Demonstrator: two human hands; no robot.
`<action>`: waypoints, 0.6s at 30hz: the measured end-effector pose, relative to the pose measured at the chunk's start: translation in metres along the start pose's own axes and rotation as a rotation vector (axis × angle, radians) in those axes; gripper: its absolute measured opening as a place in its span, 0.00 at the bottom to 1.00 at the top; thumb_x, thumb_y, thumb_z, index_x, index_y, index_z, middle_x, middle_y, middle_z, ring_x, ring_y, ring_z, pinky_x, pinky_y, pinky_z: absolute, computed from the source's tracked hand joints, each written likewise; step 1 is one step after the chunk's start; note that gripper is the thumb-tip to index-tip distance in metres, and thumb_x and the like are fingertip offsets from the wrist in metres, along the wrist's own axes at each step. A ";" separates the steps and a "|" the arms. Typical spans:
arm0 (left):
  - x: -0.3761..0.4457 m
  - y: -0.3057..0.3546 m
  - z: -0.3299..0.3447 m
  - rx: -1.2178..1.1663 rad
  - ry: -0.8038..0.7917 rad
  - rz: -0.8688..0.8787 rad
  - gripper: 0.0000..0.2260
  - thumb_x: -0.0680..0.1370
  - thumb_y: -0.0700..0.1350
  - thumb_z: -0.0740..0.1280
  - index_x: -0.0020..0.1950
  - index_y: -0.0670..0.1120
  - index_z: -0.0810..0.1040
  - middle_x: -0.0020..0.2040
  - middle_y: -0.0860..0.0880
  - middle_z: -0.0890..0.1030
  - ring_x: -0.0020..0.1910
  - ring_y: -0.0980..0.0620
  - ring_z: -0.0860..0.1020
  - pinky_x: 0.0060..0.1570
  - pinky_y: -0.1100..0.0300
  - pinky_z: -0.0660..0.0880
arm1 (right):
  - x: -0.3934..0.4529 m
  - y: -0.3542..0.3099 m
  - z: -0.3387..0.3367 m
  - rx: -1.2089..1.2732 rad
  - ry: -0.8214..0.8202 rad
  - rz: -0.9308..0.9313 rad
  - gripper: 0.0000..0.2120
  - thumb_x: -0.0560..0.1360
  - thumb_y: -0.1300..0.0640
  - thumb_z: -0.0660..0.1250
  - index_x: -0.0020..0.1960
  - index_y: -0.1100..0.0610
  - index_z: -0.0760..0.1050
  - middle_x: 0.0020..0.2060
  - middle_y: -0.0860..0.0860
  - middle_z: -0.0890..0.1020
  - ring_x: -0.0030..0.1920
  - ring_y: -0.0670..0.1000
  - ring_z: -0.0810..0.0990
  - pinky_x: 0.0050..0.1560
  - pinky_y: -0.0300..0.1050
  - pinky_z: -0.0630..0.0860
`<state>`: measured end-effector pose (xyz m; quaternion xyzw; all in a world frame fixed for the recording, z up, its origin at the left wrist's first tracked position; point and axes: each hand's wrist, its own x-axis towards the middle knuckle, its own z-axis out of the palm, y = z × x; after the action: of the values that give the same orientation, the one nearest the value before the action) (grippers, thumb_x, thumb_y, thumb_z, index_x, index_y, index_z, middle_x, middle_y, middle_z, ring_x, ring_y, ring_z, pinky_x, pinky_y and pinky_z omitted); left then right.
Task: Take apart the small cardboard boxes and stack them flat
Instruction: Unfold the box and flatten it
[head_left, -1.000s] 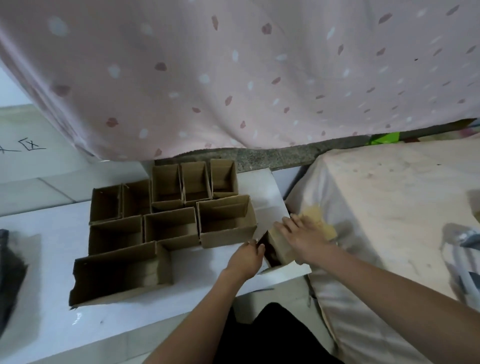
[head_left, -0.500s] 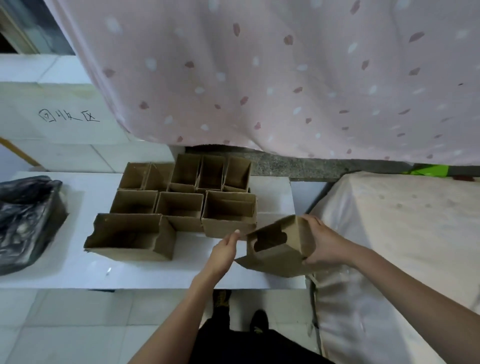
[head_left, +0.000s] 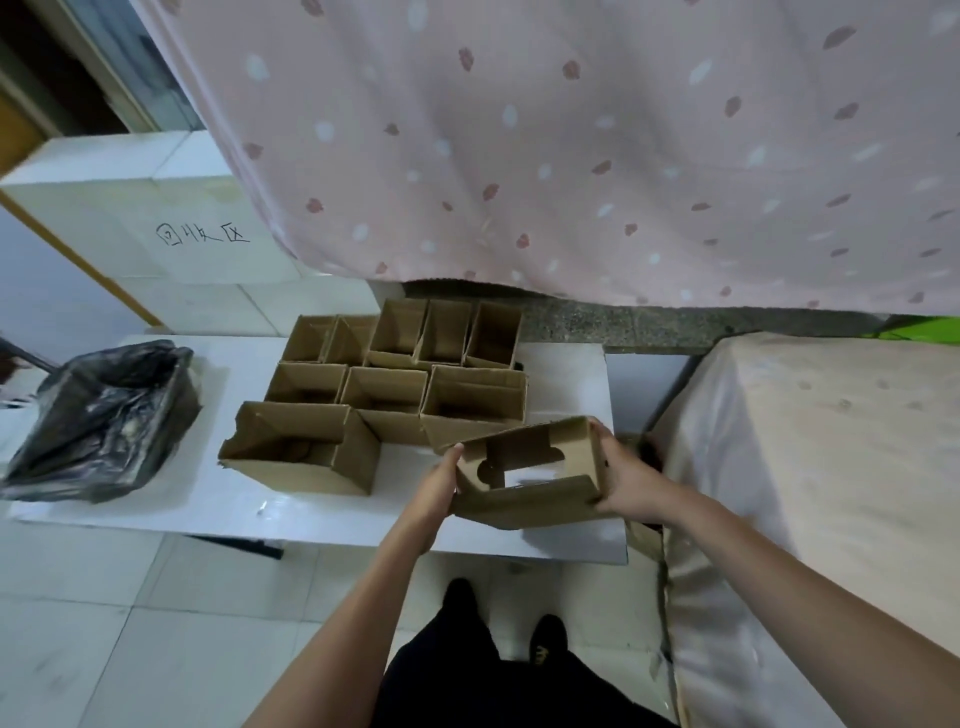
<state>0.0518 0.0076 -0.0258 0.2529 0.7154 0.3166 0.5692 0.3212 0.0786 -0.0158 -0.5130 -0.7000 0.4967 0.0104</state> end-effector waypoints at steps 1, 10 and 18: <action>0.001 0.000 0.000 0.011 -0.003 0.019 0.26 0.83 0.63 0.54 0.73 0.47 0.67 0.71 0.43 0.72 0.70 0.42 0.71 0.73 0.44 0.66 | 0.002 0.002 0.003 0.012 -0.002 0.035 0.63 0.65 0.56 0.79 0.78 0.39 0.32 0.74 0.52 0.64 0.69 0.53 0.69 0.70 0.50 0.70; 0.023 -0.003 -0.007 0.104 -0.096 0.022 0.25 0.82 0.62 0.57 0.72 0.46 0.69 0.68 0.43 0.75 0.65 0.45 0.74 0.66 0.52 0.70 | 0.015 0.022 0.026 0.216 0.006 0.268 0.57 0.66 0.56 0.80 0.80 0.44 0.46 0.78 0.53 0.60 0.75 0.55 0.63 0.70 0.50 0.67; 0.039 0.003 -0.023 0.206 -0.168 0.018 0.23 0.83 0.59 0.58 0.74 0.47 0.68 0.67 0.45 0.75 0.62 0.46 0.76 0.61 0.52 0.74 | 0.023 0.011 0.031 0.560 0.043 0.364 0.59 0.63 0.50 0.83 0.80 0.39 0.46 0.80 0.51 0.55 0.75 0.57 0.62 0.68 0.55 0.70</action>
<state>0.0210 0.0343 -0.0455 0.3421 0.6916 0.2244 0.5952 0.3019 0.0734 -0.0505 -0.6170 -0.4329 0.6527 0.0769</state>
